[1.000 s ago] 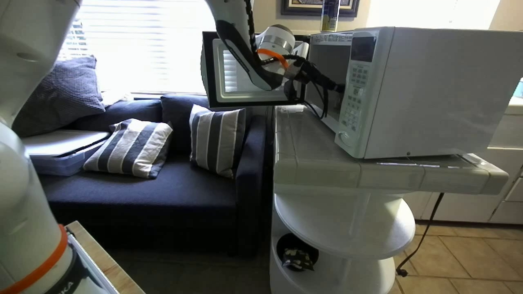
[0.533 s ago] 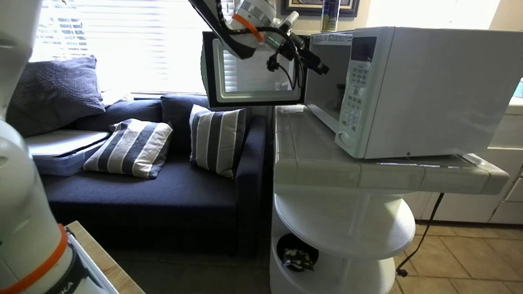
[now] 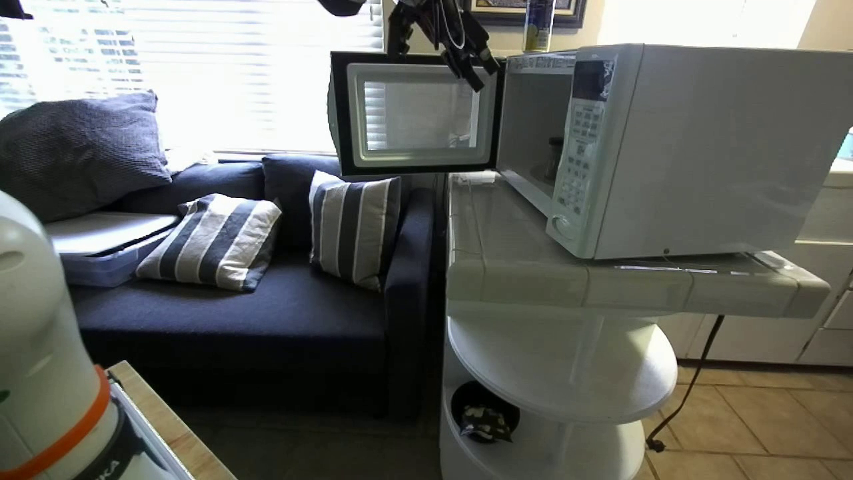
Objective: Put the small bottle into the microwave
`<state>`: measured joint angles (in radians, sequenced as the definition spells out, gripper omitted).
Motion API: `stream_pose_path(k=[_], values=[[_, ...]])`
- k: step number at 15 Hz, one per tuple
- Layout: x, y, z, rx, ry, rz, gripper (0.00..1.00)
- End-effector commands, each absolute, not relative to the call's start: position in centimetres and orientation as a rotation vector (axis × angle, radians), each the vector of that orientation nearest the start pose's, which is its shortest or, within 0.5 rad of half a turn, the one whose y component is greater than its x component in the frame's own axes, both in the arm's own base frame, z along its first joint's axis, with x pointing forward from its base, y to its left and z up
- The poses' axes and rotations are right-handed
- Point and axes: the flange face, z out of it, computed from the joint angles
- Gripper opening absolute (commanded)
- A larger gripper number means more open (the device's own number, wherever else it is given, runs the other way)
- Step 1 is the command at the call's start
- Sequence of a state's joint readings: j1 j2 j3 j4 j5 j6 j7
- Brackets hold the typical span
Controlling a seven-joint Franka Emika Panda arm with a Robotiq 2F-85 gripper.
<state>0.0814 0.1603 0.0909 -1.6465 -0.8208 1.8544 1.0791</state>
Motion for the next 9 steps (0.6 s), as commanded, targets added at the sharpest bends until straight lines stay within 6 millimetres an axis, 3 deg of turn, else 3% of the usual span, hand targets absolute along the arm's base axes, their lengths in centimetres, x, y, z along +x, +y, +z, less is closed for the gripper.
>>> stream_pose_path(k=[1, 4, 5, 7, 9], values=[[57.7, 4.8, 58.6, 2.429, -0.784, 0.573, 1.00], [55.1, 3.8, 62.6, 2.533, -0.806, 0.626, 1.00], [57.4, 4.6, 61.6, 2.458, -0.806, 0.628, 1.00], [55.8, 4.1, 63.5, 2.494, -0.813, 0.637, 1.00], [55.2, 4.0, 63.8, 2.499, -0.813, 0.639, 1.00]])
